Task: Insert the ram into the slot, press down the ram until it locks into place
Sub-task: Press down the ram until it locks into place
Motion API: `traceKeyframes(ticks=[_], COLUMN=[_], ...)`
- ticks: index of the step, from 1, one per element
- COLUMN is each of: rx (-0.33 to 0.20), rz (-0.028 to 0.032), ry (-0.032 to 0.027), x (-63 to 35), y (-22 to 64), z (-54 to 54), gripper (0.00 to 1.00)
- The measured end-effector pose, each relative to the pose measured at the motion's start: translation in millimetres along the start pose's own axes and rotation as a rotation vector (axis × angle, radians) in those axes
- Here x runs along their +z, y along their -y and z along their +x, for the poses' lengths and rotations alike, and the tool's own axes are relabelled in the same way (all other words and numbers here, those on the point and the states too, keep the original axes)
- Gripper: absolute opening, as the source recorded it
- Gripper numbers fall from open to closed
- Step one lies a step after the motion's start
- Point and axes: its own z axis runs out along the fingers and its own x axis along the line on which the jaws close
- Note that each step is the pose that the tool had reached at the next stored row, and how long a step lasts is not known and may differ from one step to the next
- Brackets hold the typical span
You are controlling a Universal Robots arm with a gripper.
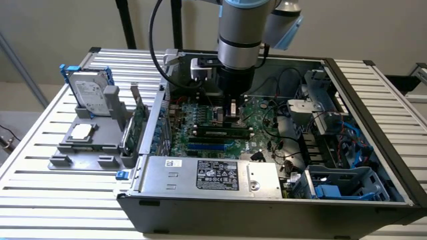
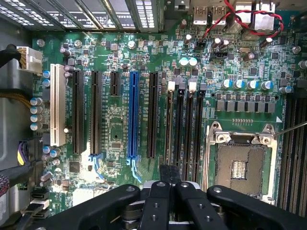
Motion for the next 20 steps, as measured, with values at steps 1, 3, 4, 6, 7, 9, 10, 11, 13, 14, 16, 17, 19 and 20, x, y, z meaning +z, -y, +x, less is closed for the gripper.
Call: traceKeyframes(ticks=[1,3,4,6,7,9,10,11,13,14,16,17,19,20], rx=[0.000,0.000,0.000,0.000,0.000,0.000,0.000,0.001,0.006,0.008,0.009,0.009,0.009,0.009], rz=[0.0000,0.0000,0.0000,0.0000,0.0000,-0.0001,-0.0001,-0.0001,-0.0002,-0.0003,-0.0004,-0.0004,-0.0003,-0.0004], ry=[0.0001,0.0000,0.0000,0.0000,0.0000,-0.0001,-0.0002,-0.0001,0.0003,0.0001,0.0001,0.0001,0.0002,0.0002], x=[0.0,0.0,0.0,0.0,0.0,0.0,0.0,0.3,1.1,1.4,2.1,2.6,4.1,5.1], y=[0.0,0.0,0.0,0.0,0.0,0.0,0.0,-0.1,-0.4,-0.5,-0.9,-0.9,-1.1,-1.2], z=[0.0,0.0,0.0,0.0,0.0,0.0,0.0,0.0,-0.2,-0.2,-0.2,-0.2,-0.3,-0.4], gripper=[0.11,0.11,0.11,0.11,0.11,0.11,0.11,0.11,0.11,0.11,0.11,0.11,0.11,0.11])
